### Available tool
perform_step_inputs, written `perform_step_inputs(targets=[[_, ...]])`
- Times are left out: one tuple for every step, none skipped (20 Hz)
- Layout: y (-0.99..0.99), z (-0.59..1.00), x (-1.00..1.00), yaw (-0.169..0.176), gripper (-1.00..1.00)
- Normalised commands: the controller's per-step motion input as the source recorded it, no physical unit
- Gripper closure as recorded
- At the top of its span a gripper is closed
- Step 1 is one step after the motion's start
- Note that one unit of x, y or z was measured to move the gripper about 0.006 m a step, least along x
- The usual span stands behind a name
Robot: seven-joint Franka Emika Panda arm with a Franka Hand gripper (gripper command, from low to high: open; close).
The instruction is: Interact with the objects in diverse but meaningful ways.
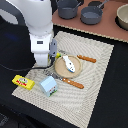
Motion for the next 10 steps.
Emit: perform_step_inputs(targets=[[0.25,0.00,0.06,0.016,1.00],[0.27,0.00,0.05,0.014,1.00],[0.24,0.00,0.03,0.014,1.00],[0.25,0.00,0.05,0.011,1.00],[0.27,0.00,0.08,0.007,1.00],[0.25,0.00,0.07,0.005,1.00],[0.25,0.00,0.05,0.003,1.00],[0.24,0.00,0.07,0.003,1.00],[0.23,0.00,0.07,0.000,1.00],[0.23,0.00,0.04,0.000,1.00]])
